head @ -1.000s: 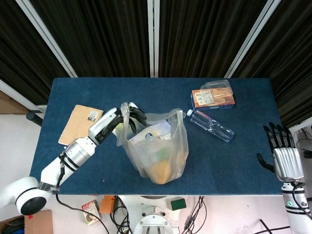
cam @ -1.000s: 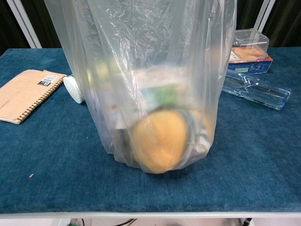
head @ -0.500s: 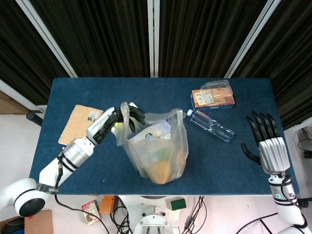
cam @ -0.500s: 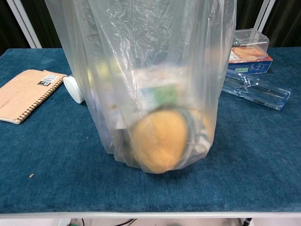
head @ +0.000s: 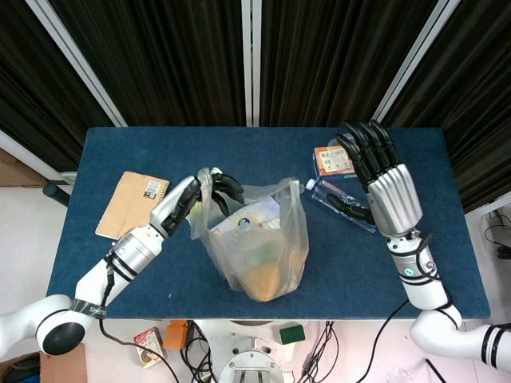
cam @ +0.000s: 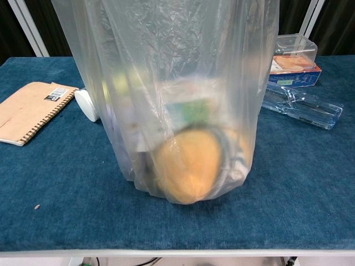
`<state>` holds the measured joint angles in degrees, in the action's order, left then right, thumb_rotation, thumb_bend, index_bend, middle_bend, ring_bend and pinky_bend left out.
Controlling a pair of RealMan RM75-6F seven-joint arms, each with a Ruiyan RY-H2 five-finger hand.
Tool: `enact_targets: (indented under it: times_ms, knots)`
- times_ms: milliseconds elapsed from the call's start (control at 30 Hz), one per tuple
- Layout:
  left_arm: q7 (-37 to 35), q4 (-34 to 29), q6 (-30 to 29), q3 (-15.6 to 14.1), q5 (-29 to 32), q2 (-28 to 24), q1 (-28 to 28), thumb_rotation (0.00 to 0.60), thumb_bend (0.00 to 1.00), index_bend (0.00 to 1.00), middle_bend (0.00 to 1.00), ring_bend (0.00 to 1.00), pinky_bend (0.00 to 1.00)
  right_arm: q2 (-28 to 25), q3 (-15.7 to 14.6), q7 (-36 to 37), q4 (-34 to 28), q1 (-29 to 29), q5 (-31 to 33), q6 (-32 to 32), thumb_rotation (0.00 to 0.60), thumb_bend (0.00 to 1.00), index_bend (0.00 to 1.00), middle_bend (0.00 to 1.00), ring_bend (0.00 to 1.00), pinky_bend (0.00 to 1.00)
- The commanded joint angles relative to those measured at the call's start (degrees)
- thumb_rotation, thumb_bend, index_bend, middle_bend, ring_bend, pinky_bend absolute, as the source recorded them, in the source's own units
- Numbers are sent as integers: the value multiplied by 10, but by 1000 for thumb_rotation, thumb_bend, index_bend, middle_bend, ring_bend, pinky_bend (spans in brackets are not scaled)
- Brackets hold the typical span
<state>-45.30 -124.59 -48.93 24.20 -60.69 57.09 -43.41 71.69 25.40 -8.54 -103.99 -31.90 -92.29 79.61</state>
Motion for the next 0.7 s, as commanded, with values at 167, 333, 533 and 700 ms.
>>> enact_targets:
  times_ms: [167, 333, 533, 700]
  knots:
    - [12, -2, 3, 7, 14, 5, -2, 0, 0, 369, 410, 343, 479, 7, 21, -46, -32, -53, 60, -60, 600, 101, 0, 0, 0, 0]
    - [17, -2, 7, 10, 19, 5, 0, 0, 0, 370, 410, 343, 486, 20, 25, -54, -38, -82, 74, -72, 600, 74, 0, 0, 0, 0]
    - [21, -8, 19, 14, 31, 9, -5, 0, 0, 369, 410, 343, 486, 33, 47, -64, -46, -118, 106, -84, 600, 71, 0, 0, 0, 0]
    - [28, -13, 26, 25, 39, 15, -16, 0, 0, 369, 410, 343, 485, 36, 60, -89, -53, -146, 142, -100, 600, 74, 0, 0, 0, 0]
